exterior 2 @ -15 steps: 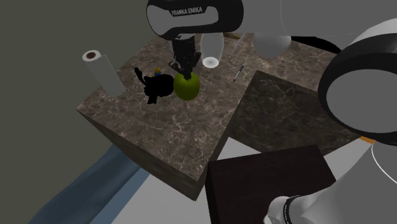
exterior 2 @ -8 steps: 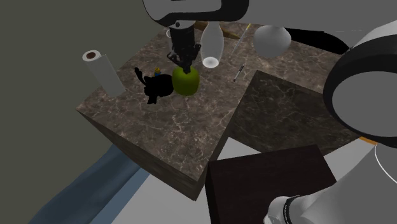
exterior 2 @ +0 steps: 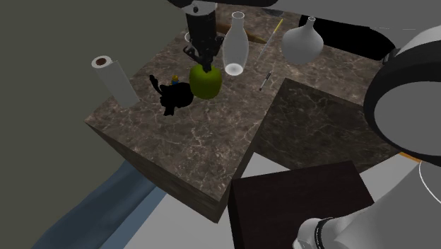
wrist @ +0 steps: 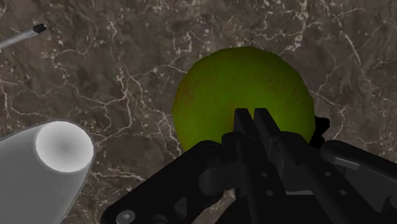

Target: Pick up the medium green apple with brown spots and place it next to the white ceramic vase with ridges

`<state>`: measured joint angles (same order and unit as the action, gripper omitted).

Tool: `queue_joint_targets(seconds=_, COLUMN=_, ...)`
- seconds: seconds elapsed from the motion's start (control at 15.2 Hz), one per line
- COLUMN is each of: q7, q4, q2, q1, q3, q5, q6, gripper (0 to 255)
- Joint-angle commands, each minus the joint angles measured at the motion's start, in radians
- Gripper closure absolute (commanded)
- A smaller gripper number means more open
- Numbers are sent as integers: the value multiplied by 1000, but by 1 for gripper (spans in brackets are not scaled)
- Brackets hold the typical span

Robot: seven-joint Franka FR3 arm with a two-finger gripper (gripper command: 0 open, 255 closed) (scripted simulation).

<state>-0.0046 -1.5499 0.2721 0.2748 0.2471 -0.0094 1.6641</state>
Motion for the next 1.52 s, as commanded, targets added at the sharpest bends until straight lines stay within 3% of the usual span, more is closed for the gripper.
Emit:
queue_joint_targets(seconds=0.0, q7=1, q4=23, q2=-1, q1=1, q3=0, q5=0, q6=-24, gripper=255)
queue_joint_targets(seconds=0.79, q7=9, q4=210, q2=17, q1=8, q3=3, q5=-3, q6=-193, gripper=255)
queue_joint_targets(seconds=1.45, q7=21, q4=431, q2=75, q1=25, q3=6, q5=-16, q6=-358, gripper=255)
